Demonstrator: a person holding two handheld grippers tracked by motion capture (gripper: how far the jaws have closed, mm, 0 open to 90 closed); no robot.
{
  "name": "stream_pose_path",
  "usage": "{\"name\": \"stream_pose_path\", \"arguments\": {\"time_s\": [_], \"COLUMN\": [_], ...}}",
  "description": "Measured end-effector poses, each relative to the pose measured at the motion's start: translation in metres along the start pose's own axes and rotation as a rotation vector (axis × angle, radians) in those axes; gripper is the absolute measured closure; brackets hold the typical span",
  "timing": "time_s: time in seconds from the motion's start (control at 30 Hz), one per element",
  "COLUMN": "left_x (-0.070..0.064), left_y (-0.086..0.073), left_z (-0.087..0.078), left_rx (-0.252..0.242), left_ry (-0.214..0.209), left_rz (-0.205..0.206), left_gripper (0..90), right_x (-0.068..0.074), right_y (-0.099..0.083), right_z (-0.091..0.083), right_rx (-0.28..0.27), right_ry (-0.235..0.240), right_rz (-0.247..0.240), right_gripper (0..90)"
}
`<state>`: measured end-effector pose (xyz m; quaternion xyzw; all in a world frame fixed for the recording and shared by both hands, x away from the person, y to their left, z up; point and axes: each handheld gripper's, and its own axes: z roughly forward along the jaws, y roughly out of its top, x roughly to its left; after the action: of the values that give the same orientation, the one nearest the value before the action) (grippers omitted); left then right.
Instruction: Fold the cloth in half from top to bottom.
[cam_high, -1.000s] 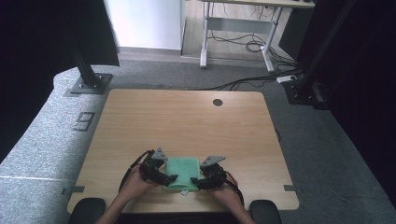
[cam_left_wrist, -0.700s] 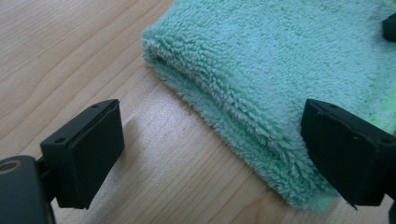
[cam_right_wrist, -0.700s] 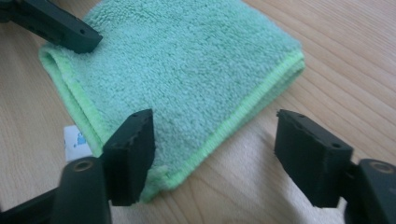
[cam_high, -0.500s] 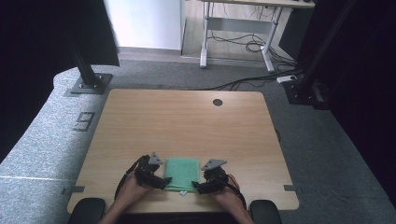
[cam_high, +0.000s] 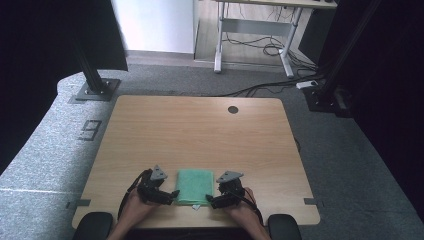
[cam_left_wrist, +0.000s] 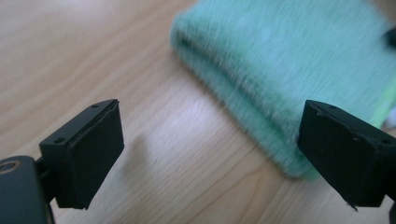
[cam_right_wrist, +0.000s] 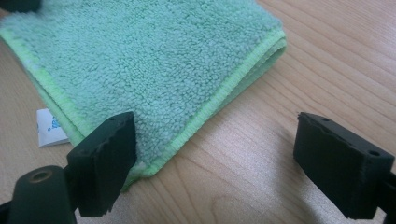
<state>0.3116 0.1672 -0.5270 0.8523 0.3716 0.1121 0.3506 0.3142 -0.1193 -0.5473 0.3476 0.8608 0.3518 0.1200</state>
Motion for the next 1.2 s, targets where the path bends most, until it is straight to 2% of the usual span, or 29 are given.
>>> {"name": "stream_pose_path", "arguments": {"time_s": [0.07,0.1,0.17,0.23,0.33,0.47,0.6,0.83,1.2], "left_x": [-0.005,-0.007,-0.011,-0.01,-0.01,-0.004,-0.001,0.008,0.023], "left_y": [-0.001,-0.002,-0.005,-0.006,-0.007,-0.009,-0.009,-0.006,0.012], "left_z": [0.004,0.006,0.011,0.01,0.01,0.013,0.016,0.023,0.039], "left_rx": [0.013,0.026,0.059,0.063,0.066,0.065,0.067,0.023,0.018], "left_ry": [-0.028,-0.025,0.008,0.019,0.064,0.051,0.049,0.05,0.056], "left_rz": [0.007,0.016,0.045,0.04,0.057,0.016,-0.002,0.003,-0.006], "left_gripper": [7.2,7.1,7.0,6.9,6.8,4.5,0.2,0.0,0.0], "right_x": [0.0,0.0,0.0,0.0,0.001,0.001,0.0,-0.008,-0.029], "right_y": [0.0,0.0,0.0,0.0,0.0,0.0,0.001,0.004,0.01], "right_z": [0.0,0.0,0.0,0.0,0.0,0.001,0.002,0.006,0.015], "right_rx": [0.0,0.0,-0.001,0.0,0.003,0.009,0.001,-0.013,-0.043], "right_ry": [-0.001,-0.001,-0.002,-0.004,-0.009,-0.022,-0.025,-0.047,-0.076], "right_rz": [0.001,0.001,0.002,0.006,0.008,0.02,0.02,0.034,0.063], "right_gripper": [13.2,13.2,13.1,13.0,11.7,10.2,10.4,10.0,9.7]}}
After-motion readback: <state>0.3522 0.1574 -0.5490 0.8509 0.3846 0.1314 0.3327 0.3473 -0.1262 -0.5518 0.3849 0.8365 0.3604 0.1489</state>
